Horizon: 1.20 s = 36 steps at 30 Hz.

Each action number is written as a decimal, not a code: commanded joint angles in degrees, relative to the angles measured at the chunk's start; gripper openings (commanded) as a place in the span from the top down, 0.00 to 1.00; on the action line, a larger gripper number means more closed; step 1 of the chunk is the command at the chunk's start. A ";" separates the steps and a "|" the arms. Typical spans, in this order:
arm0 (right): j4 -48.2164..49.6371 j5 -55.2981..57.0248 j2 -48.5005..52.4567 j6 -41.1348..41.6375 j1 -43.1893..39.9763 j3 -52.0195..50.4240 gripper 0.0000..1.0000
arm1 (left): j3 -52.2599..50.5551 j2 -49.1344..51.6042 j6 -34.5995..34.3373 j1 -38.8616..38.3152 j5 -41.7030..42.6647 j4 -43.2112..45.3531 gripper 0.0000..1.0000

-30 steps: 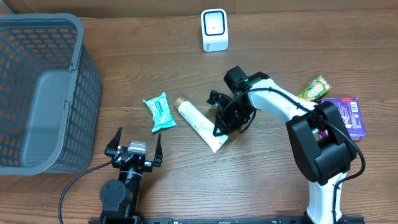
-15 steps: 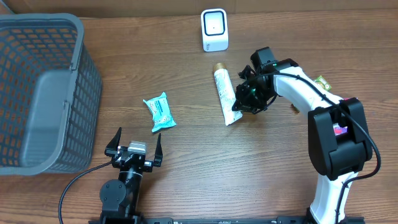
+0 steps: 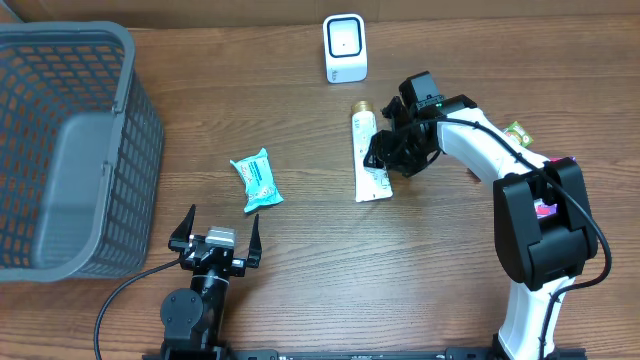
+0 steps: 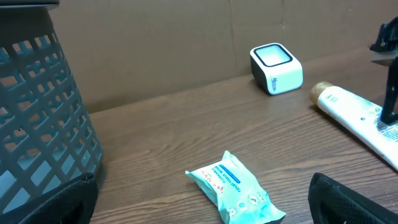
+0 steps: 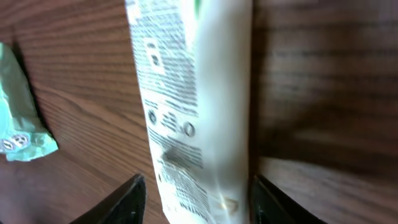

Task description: Scan the item barcode

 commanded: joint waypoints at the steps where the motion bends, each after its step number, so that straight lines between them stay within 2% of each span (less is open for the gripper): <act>1: 0.68 -0.15 1.84 -1.27 0.85 0.92 0.48 | -0.24 -0.26 -0.20 0.33 -0.02 -0.09 0.00; 8: 0.59 -4.00 3.74 -1.20 1.03 0.90 0.57 | -0.24 -0.26 -0.17 0.33 -0.02 -0.09 0.00; 15: 3.43 -6.43 4.17 -0.59 0.90 -0.42 0.55 | -0.24 -0.26 -0.17 0.33 0.00 -0.09 0.01; 16: 3.89 -7.15 4.50 -0.59 0.90 -0.46 0.64 | -0.24 -0.26 -0.17 0.33 -0.02 -0.09 0.00; 18: 4.15 -7.74 4.63 -0.59 0.74 -0.46 0.96 | -0.24 -0.26 -0.20 0.33 -0.02 -0.09 0.00; 24: 3.10 -8.07 4.46 -0.57 -0.31 -0.35 0.96 | -0.22 -0.26 -0.20 0.33 -0.02 -0.09 0.00; 27: 2.08 -11.89 3.39 -0.72 -1.44 -0.35 0.96 | -0.24 -0.26 -0.17 0.33 -0.02 -0.09 0.01; 31: -1.73 -19.26 -2.95 -9.22 -2.86 -0.31 0.96 | -0.24 -0.26 -0.17 0.33 -0.02 -0.09 0.00; 34: -5.33 -19.89 -9.99 -15.04 -2.89 -0.31 0.96 | -0.24 -0.26 -0.17 0.33 -0.02 -0.09 0.00; 36: -6.21 -19.89 -14.05 -16.04 -2.89 -0.31 0.96 | -0.24 -0.26 -0.17 0.33 -0.02 -0.09 0.00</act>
